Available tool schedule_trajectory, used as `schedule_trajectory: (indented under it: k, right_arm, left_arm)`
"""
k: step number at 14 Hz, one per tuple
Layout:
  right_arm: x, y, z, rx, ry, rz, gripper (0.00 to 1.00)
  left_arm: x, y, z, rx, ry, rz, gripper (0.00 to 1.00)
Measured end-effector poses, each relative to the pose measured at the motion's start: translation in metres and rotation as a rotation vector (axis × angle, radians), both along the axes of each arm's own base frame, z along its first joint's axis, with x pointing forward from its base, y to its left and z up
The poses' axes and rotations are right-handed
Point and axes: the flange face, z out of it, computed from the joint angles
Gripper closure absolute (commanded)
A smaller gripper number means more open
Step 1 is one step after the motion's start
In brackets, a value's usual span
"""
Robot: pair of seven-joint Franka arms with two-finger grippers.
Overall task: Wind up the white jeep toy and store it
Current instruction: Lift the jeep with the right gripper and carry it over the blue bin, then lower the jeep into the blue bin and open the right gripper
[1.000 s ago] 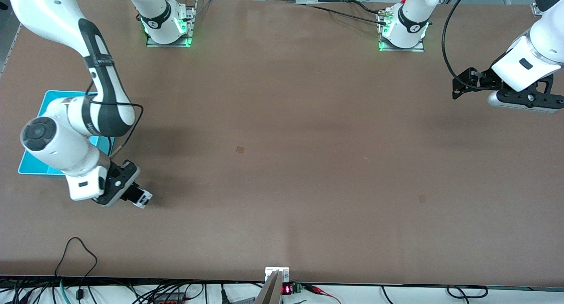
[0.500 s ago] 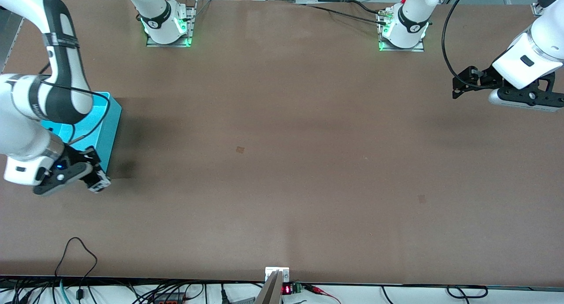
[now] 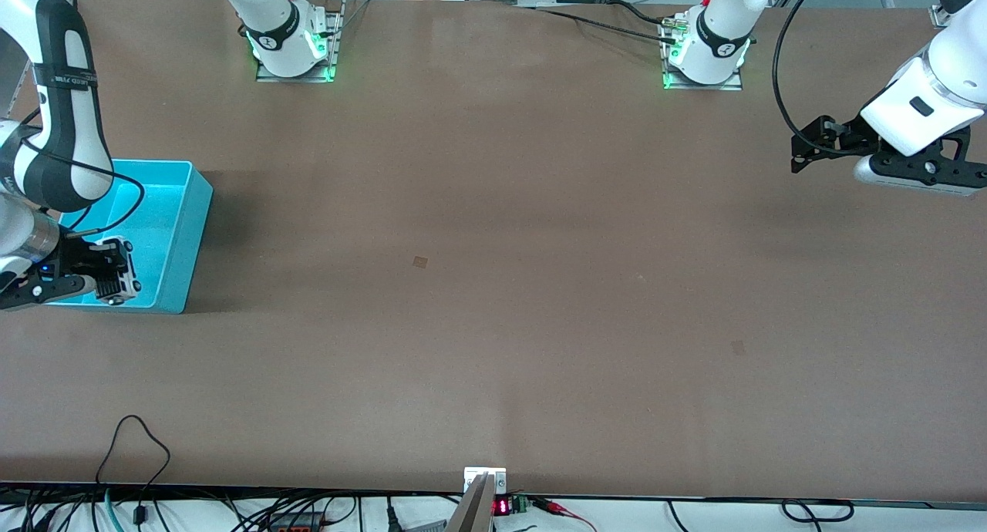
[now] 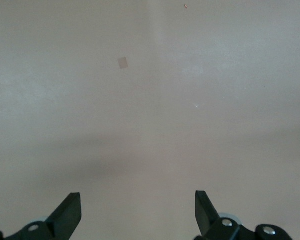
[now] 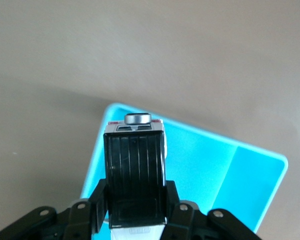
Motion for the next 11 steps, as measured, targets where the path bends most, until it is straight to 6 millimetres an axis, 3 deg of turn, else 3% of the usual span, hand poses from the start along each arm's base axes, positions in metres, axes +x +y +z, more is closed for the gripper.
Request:
schedule_trajectory:
  k: [4,7,11]
  right_arm:
    - [-0.053,-0.03,-0.043,-0.011,-0.054,-0.098,1.0]
    - [-0.092,-0.037,-0.074,-0.005,-0.059,-0.157,1.0]
    - [-0.126,-0.045,-0.102,-0.004,-0.07,-0.197,1.0]
  left_arm:
    - [0.0,0.0,0.0,0.0,0.001,0.0,0.0]
    - [0.0,0.0,0.0,0.0,0.001,0.0,0.0]
    - [0.0,0.0,-0.001,0.0,0.003,0.0,0.0]
